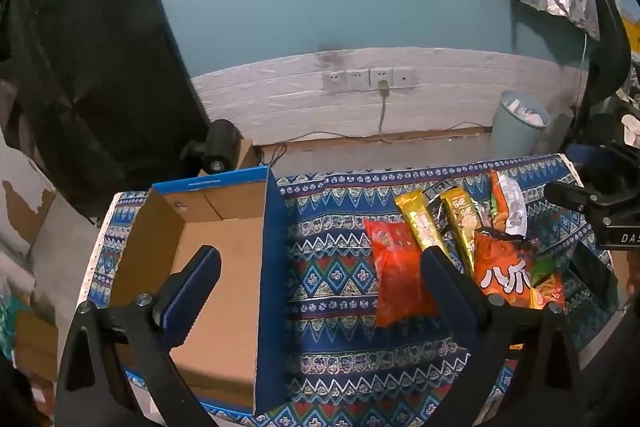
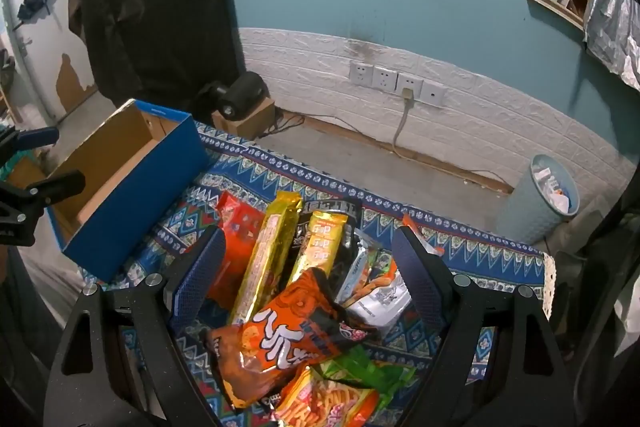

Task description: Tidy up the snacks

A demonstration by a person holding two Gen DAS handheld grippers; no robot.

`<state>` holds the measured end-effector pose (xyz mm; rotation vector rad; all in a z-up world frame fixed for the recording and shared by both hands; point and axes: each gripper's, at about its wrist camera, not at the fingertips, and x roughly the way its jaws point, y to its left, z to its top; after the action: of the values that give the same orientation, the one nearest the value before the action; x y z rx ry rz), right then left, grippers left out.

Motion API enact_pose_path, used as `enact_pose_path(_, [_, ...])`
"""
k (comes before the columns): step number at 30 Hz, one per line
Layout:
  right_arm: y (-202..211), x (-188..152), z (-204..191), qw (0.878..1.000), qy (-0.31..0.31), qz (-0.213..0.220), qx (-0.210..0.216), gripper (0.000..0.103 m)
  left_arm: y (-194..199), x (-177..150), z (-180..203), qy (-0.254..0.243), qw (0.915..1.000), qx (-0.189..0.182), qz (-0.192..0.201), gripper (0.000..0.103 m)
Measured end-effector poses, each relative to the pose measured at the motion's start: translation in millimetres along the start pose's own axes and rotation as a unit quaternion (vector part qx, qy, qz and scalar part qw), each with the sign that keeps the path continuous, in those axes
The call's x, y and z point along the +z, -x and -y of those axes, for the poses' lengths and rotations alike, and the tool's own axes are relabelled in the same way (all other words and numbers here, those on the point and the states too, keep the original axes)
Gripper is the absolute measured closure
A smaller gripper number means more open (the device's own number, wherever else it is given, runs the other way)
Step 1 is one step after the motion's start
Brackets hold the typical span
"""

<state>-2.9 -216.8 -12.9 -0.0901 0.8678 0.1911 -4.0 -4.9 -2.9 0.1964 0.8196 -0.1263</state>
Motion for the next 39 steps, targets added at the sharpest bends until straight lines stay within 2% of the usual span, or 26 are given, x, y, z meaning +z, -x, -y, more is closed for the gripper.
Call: enact_pose_path(39, [-2.9,-7.2,-8.0,1.0,0.0,-0.005,0.004,0.019,-0.8,-2.9,4.1,-0.004,0.9999,-0.004,-0.008,0.002])
